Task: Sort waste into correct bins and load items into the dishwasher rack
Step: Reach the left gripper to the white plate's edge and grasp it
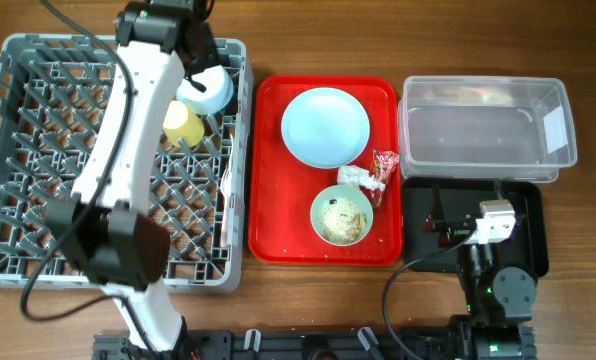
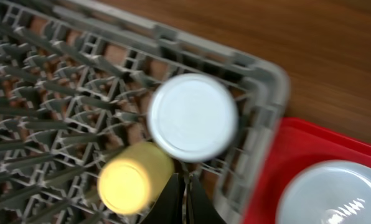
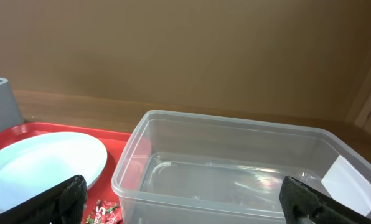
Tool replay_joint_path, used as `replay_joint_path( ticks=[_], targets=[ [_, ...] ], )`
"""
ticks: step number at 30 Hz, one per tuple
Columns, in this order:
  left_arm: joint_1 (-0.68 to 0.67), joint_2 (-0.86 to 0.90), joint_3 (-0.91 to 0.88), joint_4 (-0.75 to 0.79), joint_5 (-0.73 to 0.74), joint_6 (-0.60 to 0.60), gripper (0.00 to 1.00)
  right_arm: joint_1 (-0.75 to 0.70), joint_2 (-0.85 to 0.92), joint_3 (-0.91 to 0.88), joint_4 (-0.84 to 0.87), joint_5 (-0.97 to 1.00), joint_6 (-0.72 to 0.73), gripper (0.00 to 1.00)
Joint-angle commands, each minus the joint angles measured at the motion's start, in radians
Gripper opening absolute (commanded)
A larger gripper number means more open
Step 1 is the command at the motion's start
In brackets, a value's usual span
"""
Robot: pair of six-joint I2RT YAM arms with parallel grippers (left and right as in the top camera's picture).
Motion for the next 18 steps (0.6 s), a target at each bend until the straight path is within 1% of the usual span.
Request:
replay_joint_path(
  ticks=[1,3,5,6,7,15,18],
  targets=[
    [-0.087,-0.045,0.002,-0.010,0.151,-0.024,0.11,-0.005,0.000,-0.001,0.004,-0.008,-0.005,1.00],
    [-0.132,-0.045,0.002,-0.031,0.217,-0.024,0.18,-0.005,0.000,-0.001,0.004,-0.008,-0.005,1.00],
    [-0.180,-0.037,-0.005,-0.038,0.277,-0.024,0.22,-0.005,0.000,-0.001,0.004,-0.008,-0.005,1.00],
    [-0.210,-0.033,-0.014,-0.034,0.301,-0.025,0.26,-0.005,0.000,-0.001,0.004,-0.008,-0.005,1.00],
    [-0.236,-0.027,-0.024,-0.024,0.314,-0.025,0.27,-0.005,0.000,-0.001,0.004,-0.008,-0.005,1.00],
    [-0.409,0.067,-0.097,0.098,0.315,-0.026,0.36,-0.005,0.000,-0.001,0.004,-0.008,-0.005,1.00],
    [-0.431,0.119,-0.097,0.100,0.283,-0.050,0.35,-0.005,0.000,-0.001,0.004,-0.008,-0.005,1.00]
  ],
)
